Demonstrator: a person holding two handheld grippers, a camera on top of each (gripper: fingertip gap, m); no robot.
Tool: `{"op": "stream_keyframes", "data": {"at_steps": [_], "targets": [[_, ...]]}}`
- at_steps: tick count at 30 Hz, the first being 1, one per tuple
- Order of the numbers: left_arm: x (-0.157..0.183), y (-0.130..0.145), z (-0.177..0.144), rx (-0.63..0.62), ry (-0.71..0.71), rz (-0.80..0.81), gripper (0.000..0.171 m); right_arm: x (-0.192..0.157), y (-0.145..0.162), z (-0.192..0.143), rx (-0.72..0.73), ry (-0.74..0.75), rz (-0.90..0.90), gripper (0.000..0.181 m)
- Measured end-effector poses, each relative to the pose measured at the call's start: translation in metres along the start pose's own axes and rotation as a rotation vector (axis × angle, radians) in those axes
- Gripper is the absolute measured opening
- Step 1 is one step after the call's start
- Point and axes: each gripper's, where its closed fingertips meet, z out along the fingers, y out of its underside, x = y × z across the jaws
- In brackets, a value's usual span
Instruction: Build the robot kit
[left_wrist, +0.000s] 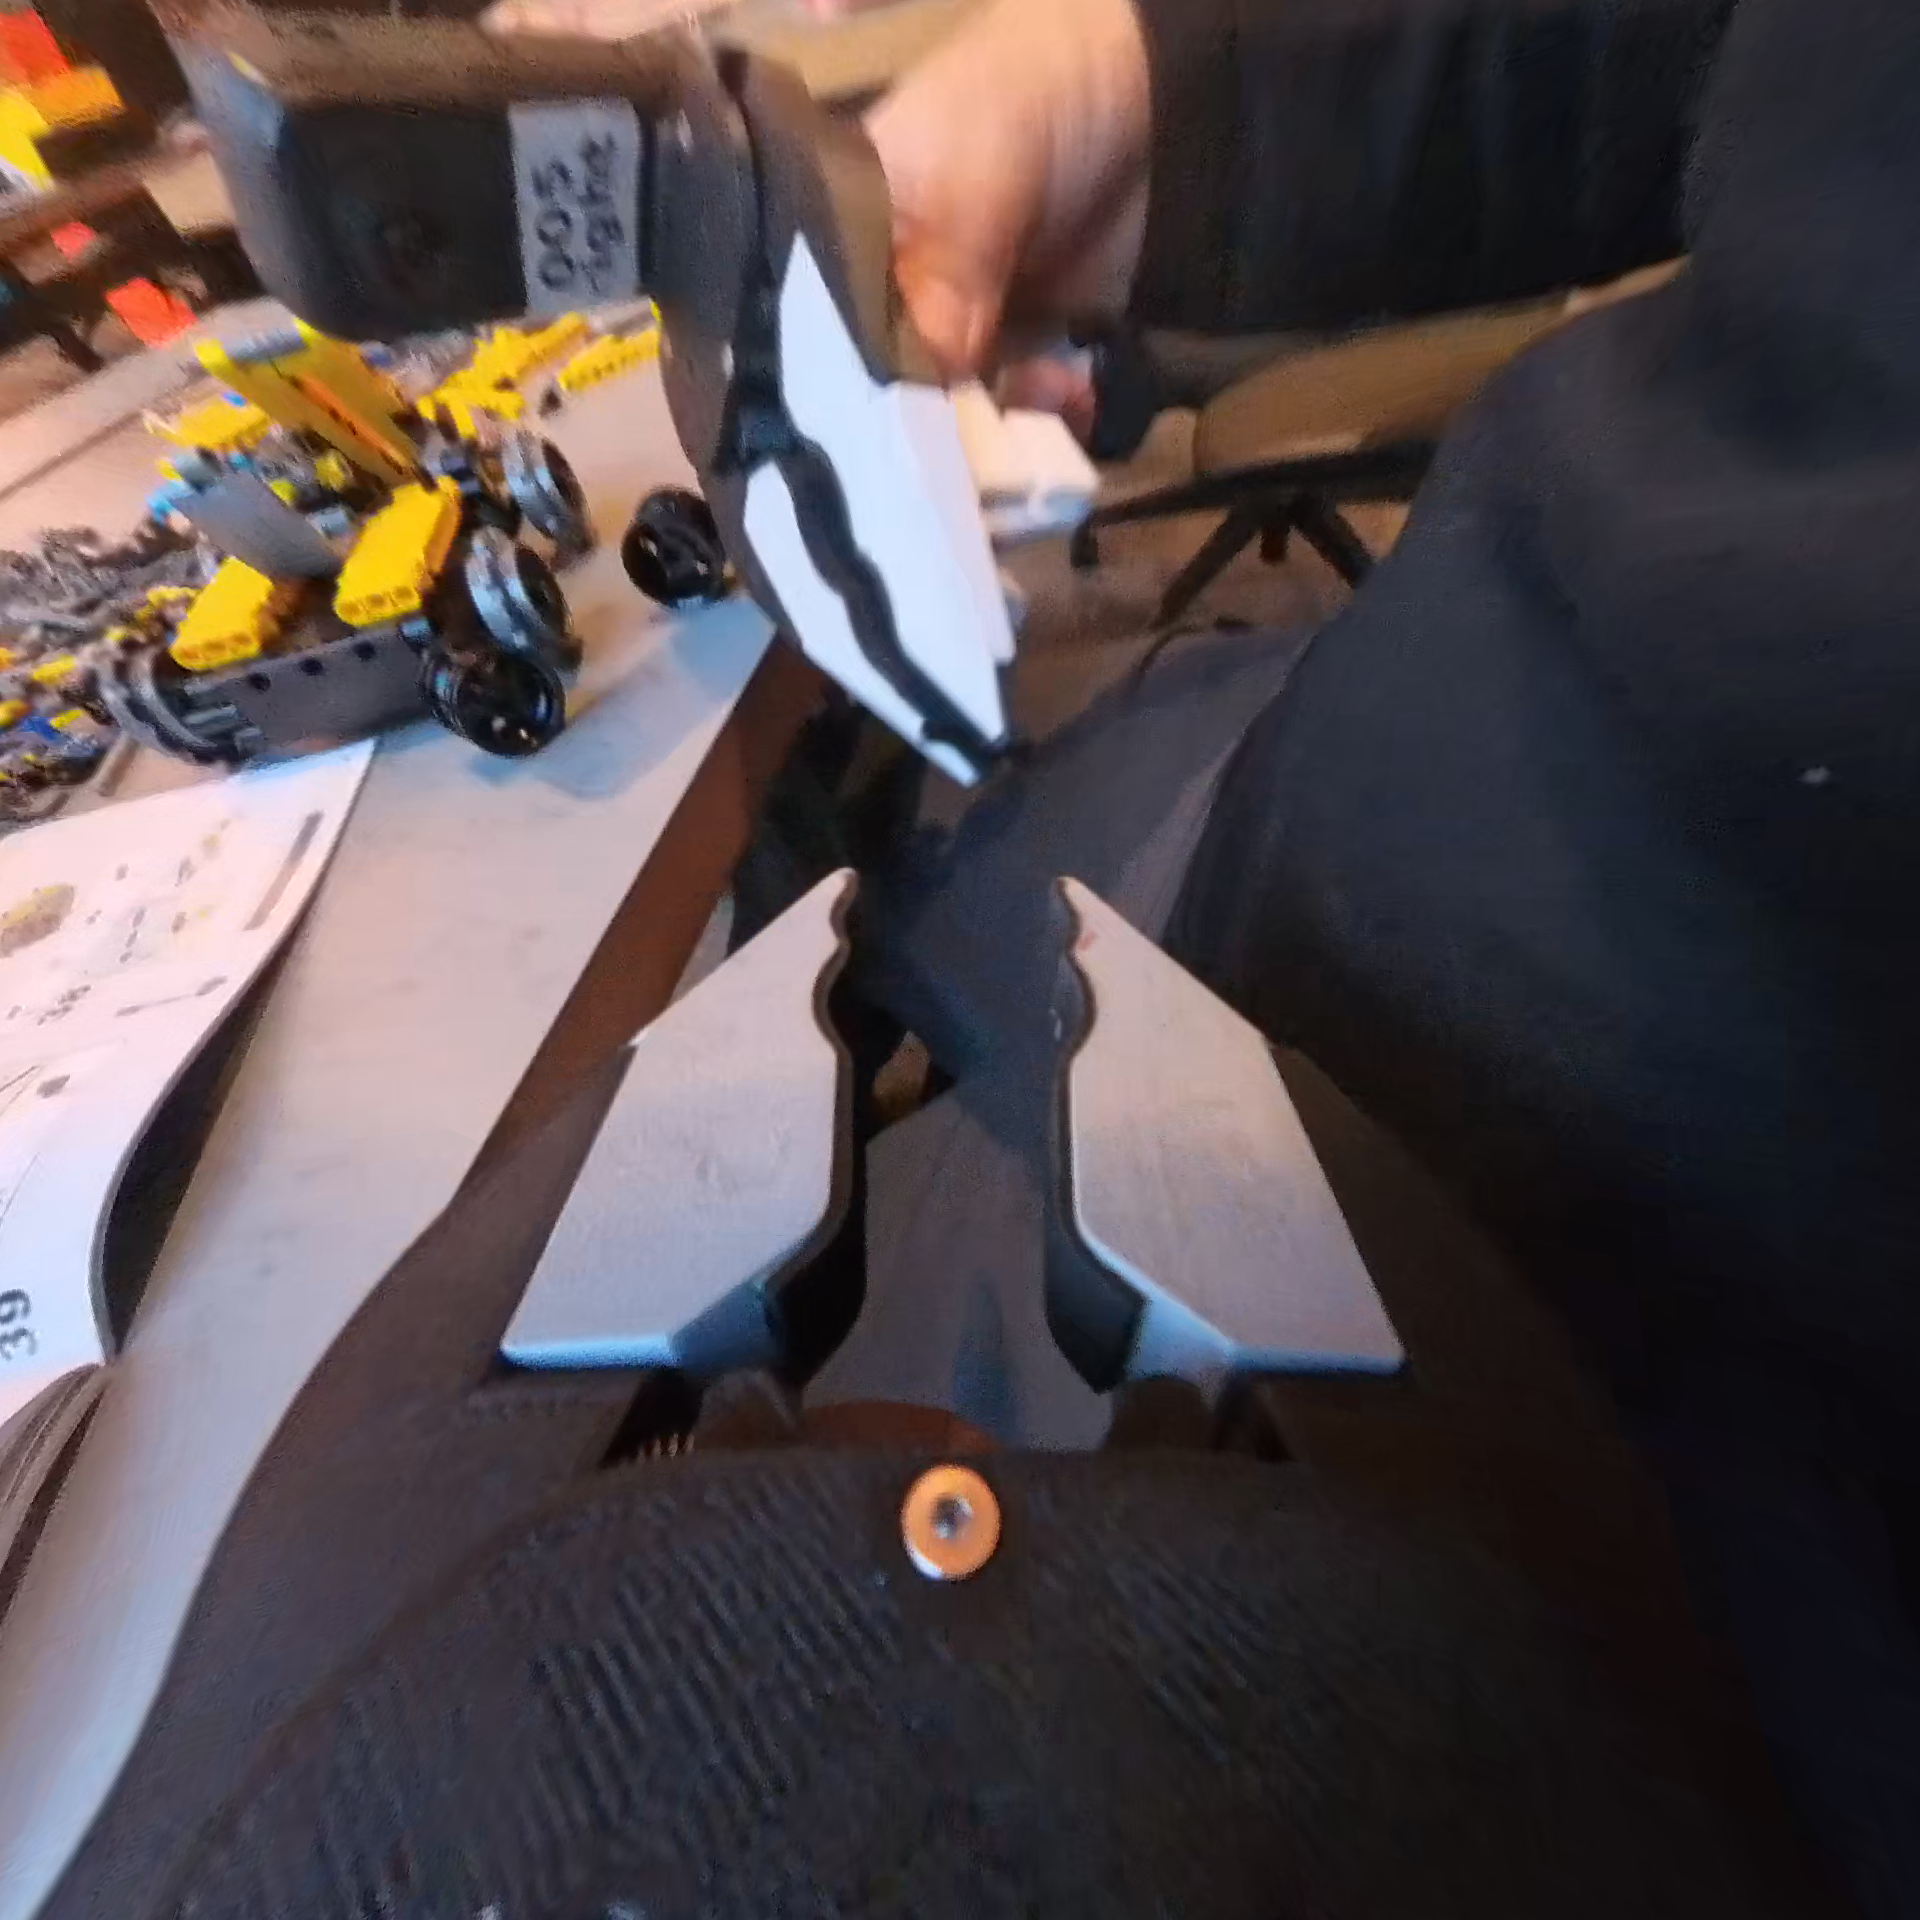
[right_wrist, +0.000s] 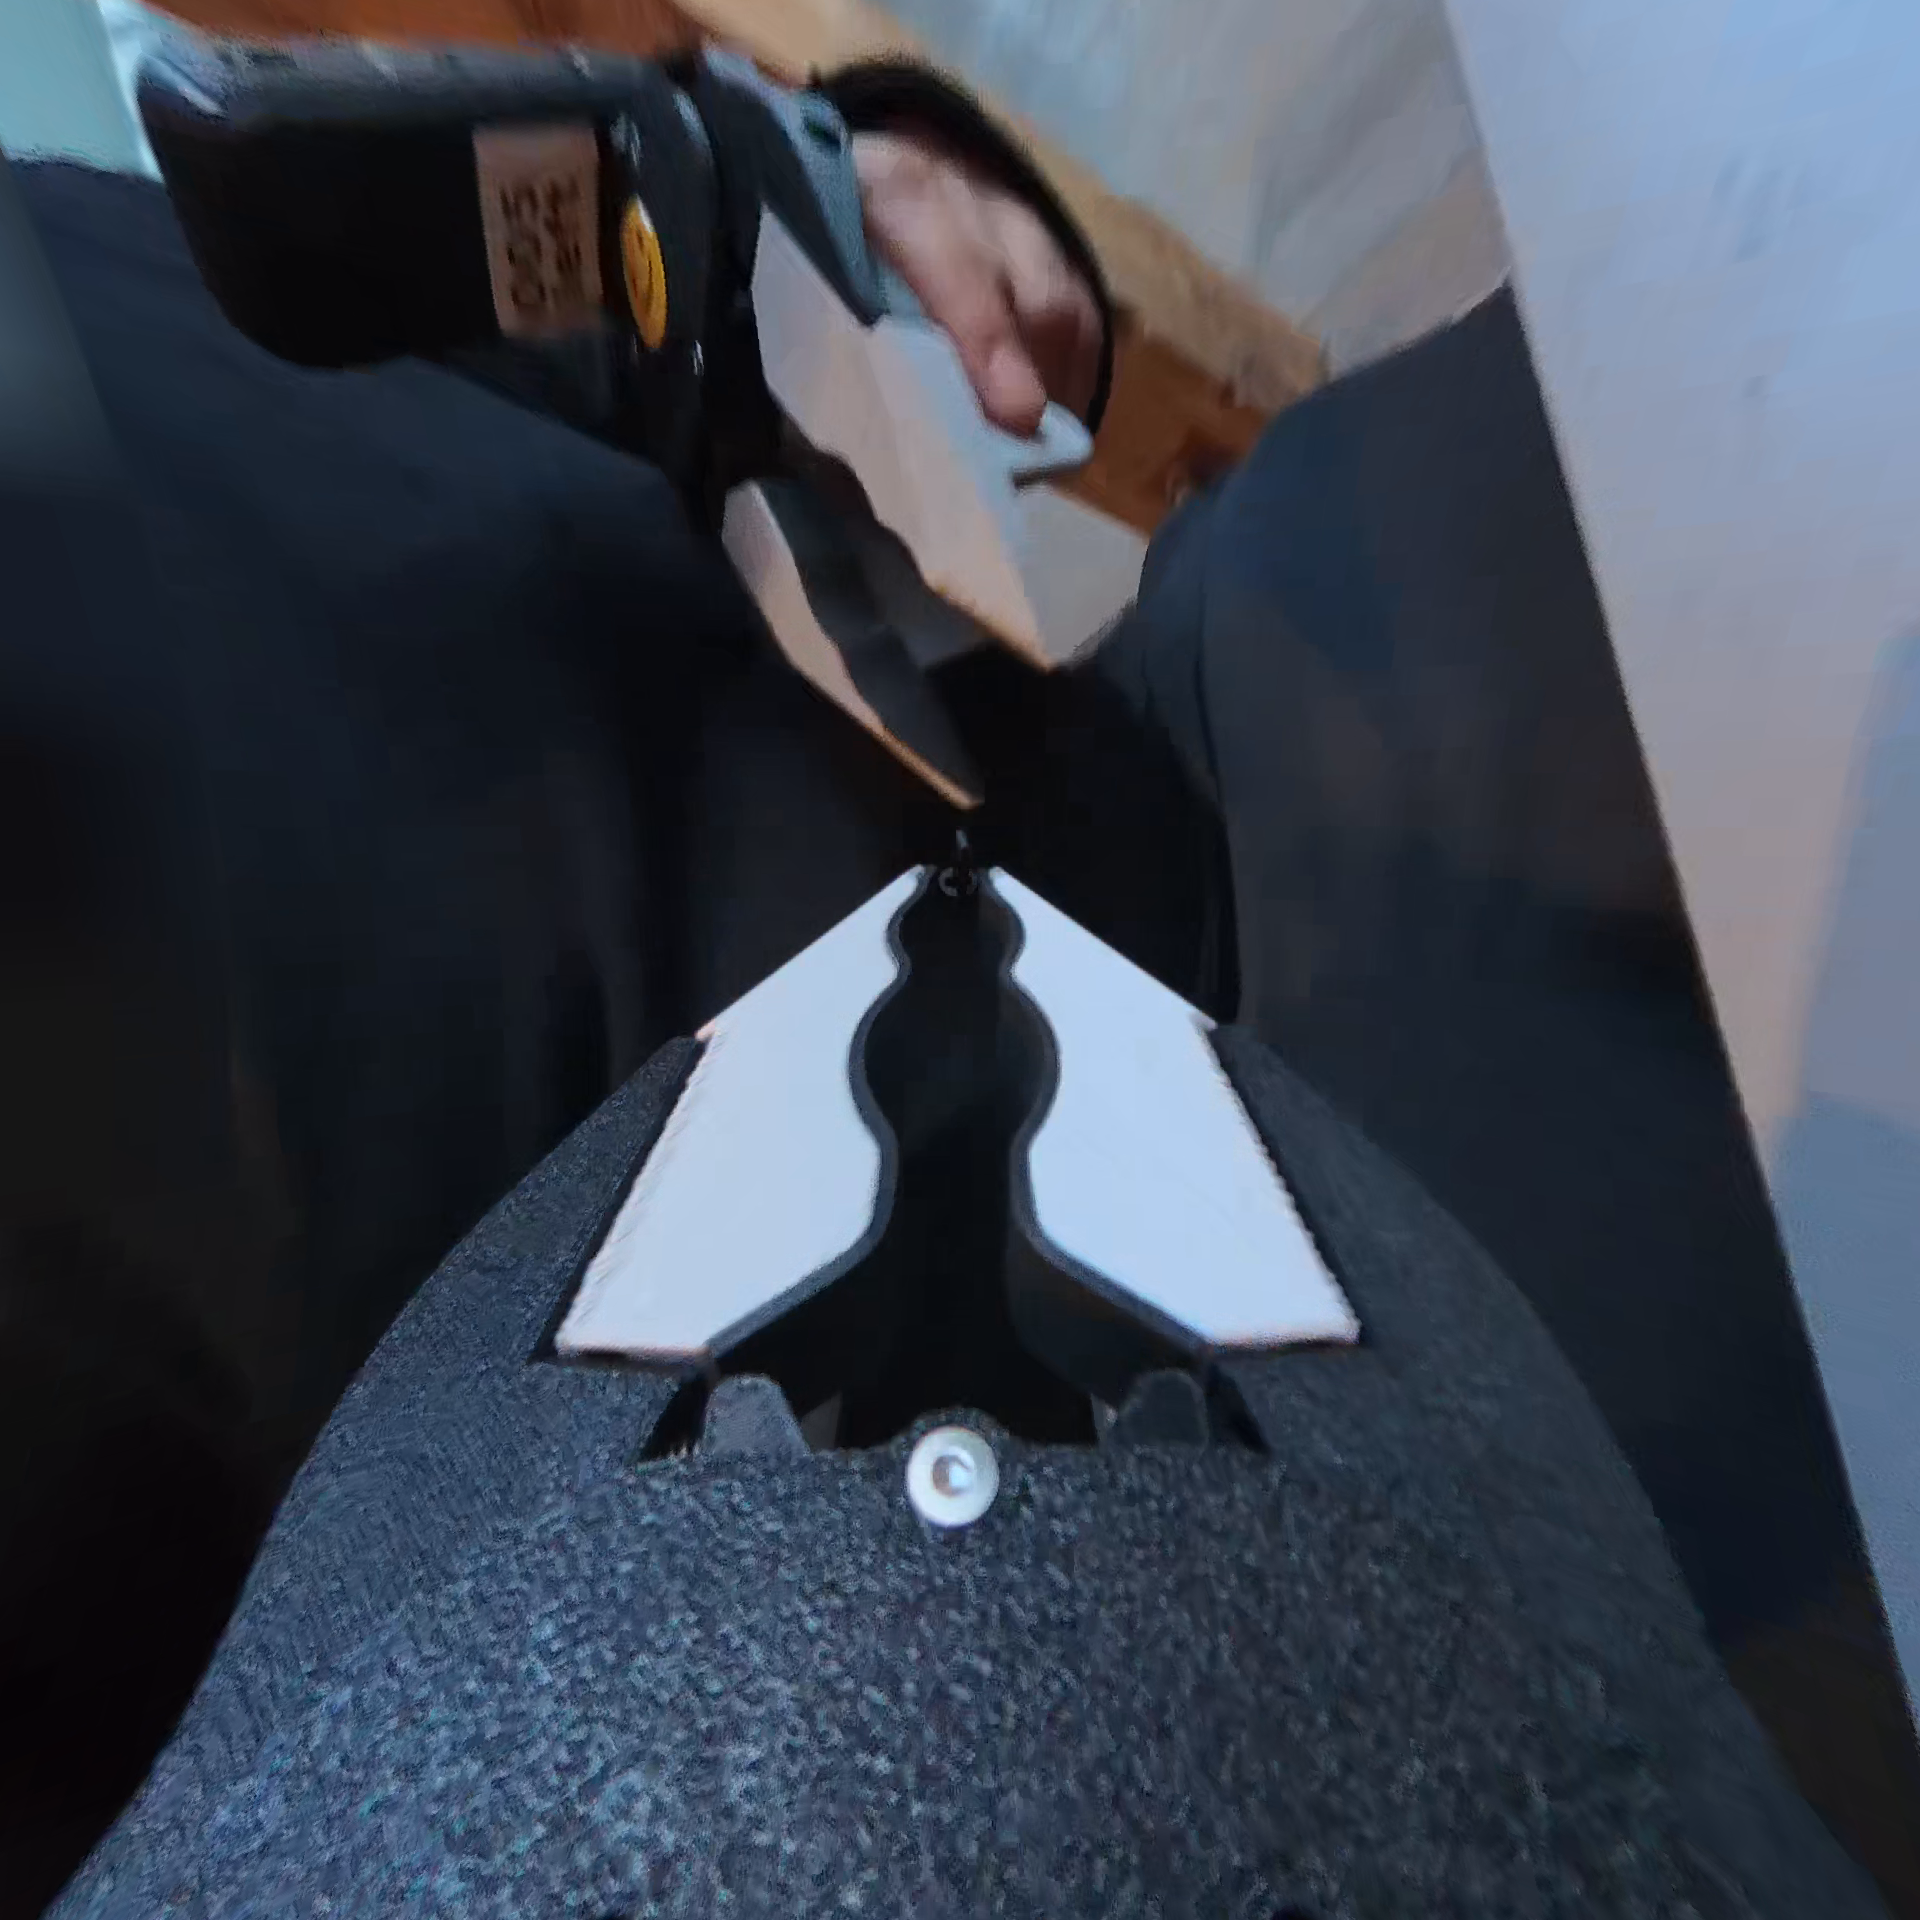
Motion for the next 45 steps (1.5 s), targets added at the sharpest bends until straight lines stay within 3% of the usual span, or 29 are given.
{"op": "stream_keyframes", "data": {"at_steps": [4, 9, 14, 23, 27, 33, 45], "targets": [[0.01, -0.008, 0.0, 0.04, 0.0, 0.135, 0.028, -0.001, 0.017, 0.01, -0.19, -0.017, 0.006, 0.006], [0.031, 0.004, 0.012, -0.042, 0.044, 0.29, 0.024, -0.002, 0.028, 0.029, -0.337, -0.038, -0.015, 0.007], [0.036, 0.004, 0.013, -0.052, 0.024, 0.399, 0.011, 0.002, 0.028, 0.033, -0.378, -0.04, -0.006, 0.006], [0.027, 0.007, 0.01, -0.083, -0.009, 0.446, 0.005, 0.003, 0.021, 0.032, -0.387, -0.094, 0.022, 0.006], [0.007, 0.004, 0.004, -0.104, -0.126, 0.475, 0.003, 0.003, -0.001, 0.025, -0.316, -0.068, 0.005, 0.007], [-0.027, -0.015, -0.014, -0.045, -0.318, 0.411, 0.001, -0.009, -0.047, 0.009, -0.069, -0.021, -0.081, 0.013], [-0.047, -0.017, -0.019, -0.023, -0.391, 0.277, 0.003, -0.003, -0.072, -0.014, 0.248, 0.218, -0.26, 0.014]]}}
